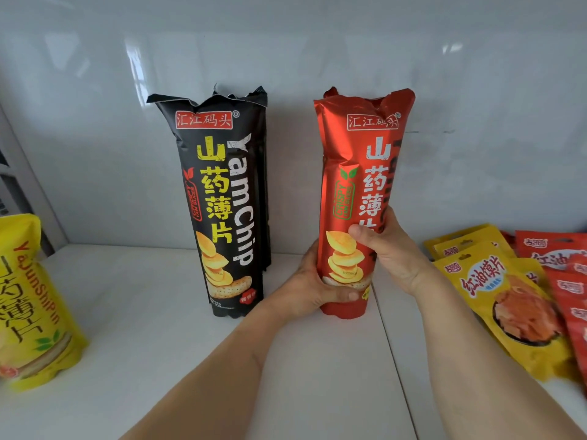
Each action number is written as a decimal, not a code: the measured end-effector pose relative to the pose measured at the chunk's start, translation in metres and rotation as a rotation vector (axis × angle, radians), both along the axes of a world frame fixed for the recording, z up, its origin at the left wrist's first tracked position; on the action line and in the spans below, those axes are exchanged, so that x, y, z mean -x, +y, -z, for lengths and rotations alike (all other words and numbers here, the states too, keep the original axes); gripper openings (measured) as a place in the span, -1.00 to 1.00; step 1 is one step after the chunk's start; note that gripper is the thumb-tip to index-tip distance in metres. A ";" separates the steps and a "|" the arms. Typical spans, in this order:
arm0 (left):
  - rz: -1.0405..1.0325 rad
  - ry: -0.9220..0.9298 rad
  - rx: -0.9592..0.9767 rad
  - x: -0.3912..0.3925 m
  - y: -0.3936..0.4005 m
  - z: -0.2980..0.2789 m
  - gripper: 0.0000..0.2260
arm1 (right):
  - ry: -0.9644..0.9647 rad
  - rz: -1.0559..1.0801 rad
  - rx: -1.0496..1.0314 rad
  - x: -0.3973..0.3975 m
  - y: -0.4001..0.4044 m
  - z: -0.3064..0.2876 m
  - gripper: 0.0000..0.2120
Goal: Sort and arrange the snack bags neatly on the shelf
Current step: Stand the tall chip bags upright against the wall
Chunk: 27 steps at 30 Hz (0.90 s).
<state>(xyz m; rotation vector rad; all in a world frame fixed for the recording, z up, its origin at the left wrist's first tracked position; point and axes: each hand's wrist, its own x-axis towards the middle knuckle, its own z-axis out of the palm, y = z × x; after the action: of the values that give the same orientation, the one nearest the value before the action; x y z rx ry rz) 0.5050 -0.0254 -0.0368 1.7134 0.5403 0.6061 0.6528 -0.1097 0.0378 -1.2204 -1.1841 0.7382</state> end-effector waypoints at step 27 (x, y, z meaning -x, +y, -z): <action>-0.251 0.275 -0.093 0.010 -0.027 -0.012 -0.14 | -0.070 0.070 0.101 -0.003 -0.010 0.033 -0.22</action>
<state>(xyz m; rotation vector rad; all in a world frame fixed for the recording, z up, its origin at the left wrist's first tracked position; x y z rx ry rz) 0.4945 -0.0525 -0.0244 1.8447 0.9454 0.5821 0.6557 -0.1192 0.0048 -1.3743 -1.1664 0.7155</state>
